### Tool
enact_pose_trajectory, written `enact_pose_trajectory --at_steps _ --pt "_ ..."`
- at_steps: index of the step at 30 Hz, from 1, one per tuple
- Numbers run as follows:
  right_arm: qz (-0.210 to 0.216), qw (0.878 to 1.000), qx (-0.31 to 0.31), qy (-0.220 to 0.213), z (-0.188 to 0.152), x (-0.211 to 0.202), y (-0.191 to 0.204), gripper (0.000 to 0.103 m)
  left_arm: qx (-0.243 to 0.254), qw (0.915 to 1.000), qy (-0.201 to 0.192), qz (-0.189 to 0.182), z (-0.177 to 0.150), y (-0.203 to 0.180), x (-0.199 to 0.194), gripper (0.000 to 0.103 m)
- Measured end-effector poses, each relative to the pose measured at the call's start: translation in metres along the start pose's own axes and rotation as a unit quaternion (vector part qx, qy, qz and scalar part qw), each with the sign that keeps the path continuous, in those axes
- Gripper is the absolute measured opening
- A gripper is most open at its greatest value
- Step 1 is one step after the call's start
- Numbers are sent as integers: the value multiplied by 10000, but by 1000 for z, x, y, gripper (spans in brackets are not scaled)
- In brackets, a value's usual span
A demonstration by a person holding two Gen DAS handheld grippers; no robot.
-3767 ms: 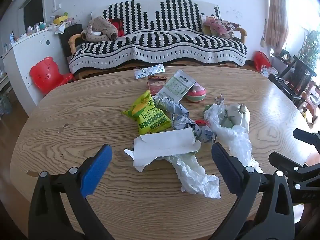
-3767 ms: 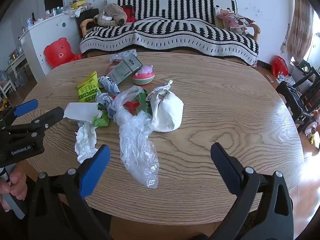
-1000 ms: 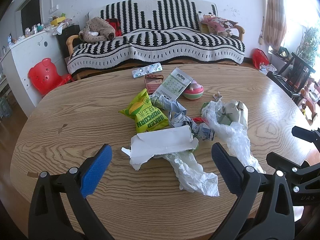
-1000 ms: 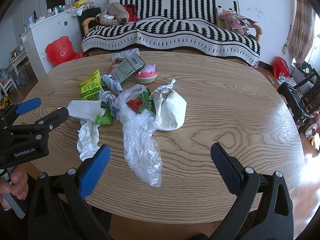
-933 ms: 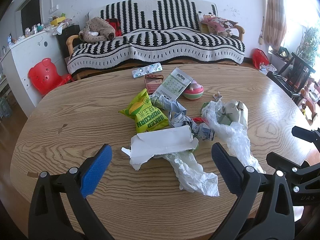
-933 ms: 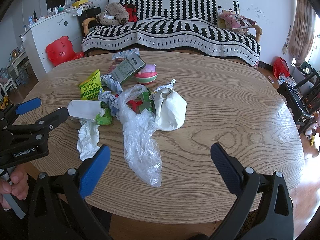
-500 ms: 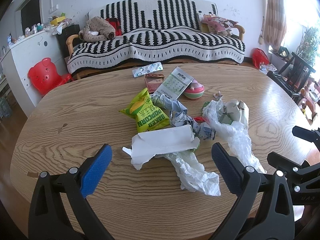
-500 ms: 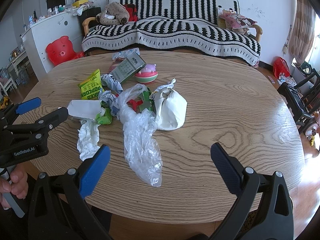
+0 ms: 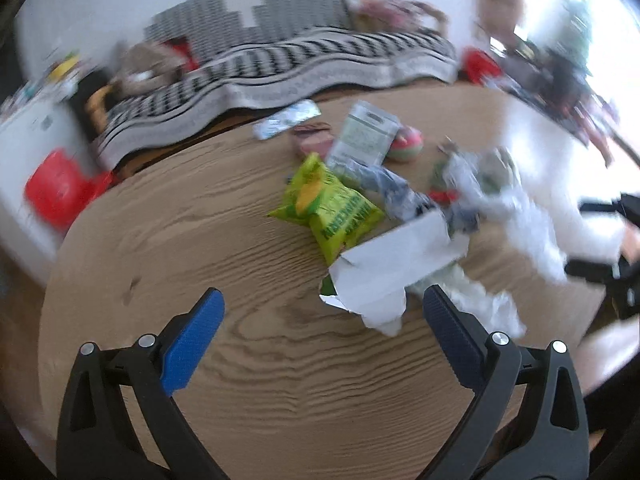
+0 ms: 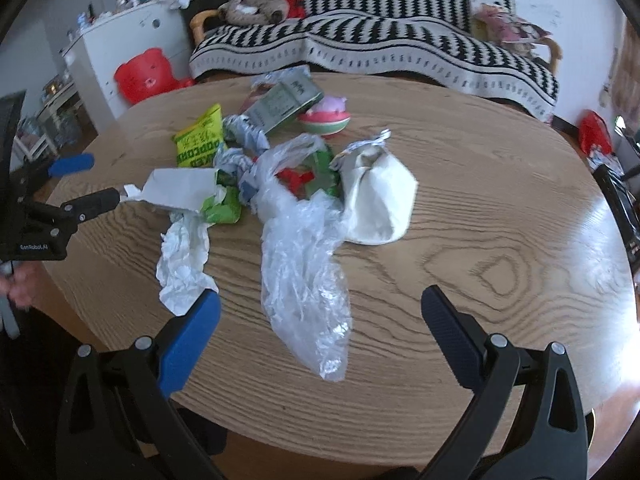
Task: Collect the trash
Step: 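Grasp the green-and-white carton with the left tool while the right tool grasps the clear plastic bag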
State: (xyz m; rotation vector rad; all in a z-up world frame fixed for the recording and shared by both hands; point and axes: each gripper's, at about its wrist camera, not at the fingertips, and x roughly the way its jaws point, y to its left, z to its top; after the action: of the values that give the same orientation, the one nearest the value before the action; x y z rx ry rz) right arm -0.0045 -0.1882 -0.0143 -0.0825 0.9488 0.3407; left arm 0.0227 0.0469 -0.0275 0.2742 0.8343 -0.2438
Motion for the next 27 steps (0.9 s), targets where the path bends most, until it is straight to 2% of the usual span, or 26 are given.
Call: enact_pose_trajectory --at_steps 4,6,10,13,14,15,16,17,18,19,20,22,24,27 --pt "6 9999 -102 109 8 18 1 97 717 9970 73 -286 1 -2 16 97" --pt "41 9998 -99 146 11 26 0 97 834 9944 188 -626 2 -3 28 97" --pt "46 9996 -99 244 18 44 -1 92 926 9925 226 -764 10 -10 46 97" --pt "75 9995 -104 292 23 53 -1 78 858 9921 162 -903 19 -15 55 96" --pt "101 9994 -108 319 24 57 -1 70 845 9921 149 -920 22 -16 58 96" --pt "102 9993 -112 344 25 59 -1 56 835 9918 158 -952 23 -18 59 90" --pt "92 9993 -105 340 26 60 -2 47 833 9914 177 -990 23 -20 61 85" --pt "94 9993 -91 338 26 61 -2 31 828 9911 203 -1018 24 -20 62 74" --pt "126 9993 -73 337 26 61 -3 24 795 9910 230 -1049 24 -22 62 65" --pt "151 9994 -57 303 26 59 -4 21 770 9913 235 -1045 24 -22 61 57" --pt "161 9995 -59 249 26 56 -4 17 745 9917 241 -1018 24 -22 60 45" --pt "135 9998 -88 130 26 49 -5 14 620 9923 238 -1043 26 -20 56 40" --pt "149 9999 -77 -7 24 39 -6 11 396 9922 253 -1157 25 -15 49 31" --pt "201 9997 -21 -171 23 22 -9 10 303 9934 242 -1075 24 -14 39 26"
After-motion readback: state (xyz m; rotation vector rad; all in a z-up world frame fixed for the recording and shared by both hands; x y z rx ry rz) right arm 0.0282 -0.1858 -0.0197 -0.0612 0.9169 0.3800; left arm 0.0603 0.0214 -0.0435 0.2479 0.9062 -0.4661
